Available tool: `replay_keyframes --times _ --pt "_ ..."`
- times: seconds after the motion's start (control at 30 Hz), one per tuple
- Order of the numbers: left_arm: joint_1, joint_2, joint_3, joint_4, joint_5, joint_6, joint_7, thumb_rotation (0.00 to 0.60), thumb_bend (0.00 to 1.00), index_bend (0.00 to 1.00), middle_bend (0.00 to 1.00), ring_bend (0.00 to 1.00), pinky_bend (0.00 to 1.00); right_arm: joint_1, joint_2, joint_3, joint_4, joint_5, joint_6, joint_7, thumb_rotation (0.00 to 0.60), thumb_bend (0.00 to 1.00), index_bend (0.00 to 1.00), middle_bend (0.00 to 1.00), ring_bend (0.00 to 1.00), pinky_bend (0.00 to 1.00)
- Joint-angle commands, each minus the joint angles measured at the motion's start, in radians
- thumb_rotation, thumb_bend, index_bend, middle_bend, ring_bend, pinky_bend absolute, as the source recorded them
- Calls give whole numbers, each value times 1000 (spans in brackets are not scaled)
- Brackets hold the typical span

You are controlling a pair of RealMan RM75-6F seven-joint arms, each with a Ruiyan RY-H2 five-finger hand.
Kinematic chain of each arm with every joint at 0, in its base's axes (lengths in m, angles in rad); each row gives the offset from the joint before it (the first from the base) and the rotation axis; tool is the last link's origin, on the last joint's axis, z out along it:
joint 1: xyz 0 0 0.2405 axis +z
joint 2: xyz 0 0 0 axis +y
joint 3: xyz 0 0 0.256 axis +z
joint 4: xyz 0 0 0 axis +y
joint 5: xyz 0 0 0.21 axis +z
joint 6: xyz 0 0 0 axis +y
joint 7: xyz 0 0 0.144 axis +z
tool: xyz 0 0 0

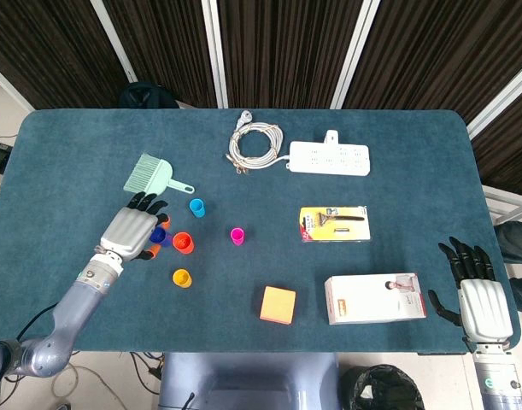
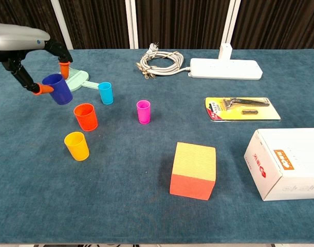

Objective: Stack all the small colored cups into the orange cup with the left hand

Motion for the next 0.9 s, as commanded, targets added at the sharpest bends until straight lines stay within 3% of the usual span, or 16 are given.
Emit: replay_keyframes --times 0.03,0.3,0.9 --pt "-28 -12 -3 -13 -35 22 45 600 354 448 145 0 0 -2 2 1 -1 -1 3 5 600 398 128 73 90 48" --pt "-62 -64 3 25 -105 40 83 600 353 447 145 0 0 -5 6 4 -1 -1 11 16 600 398 129 72 90 48" --pt "-104 -137 30 104 -133 19 98 600 349 419 145 0 0 -1 0 6 9 8 -1 14 600 398 128 73 90 48"
